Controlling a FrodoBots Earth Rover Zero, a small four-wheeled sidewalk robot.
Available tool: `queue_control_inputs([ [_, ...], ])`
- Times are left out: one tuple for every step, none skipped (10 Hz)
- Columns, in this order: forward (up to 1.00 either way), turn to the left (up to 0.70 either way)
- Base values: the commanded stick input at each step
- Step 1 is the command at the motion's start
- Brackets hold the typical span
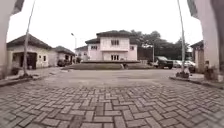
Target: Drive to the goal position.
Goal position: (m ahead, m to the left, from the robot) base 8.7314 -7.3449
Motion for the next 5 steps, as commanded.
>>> queue_control_inputs([
  [0.7,0.0],
  [0.7,-0.02],
  [0.7,-0.24],
  [0.7,-0.35],
  [0.7,-0.35],
])
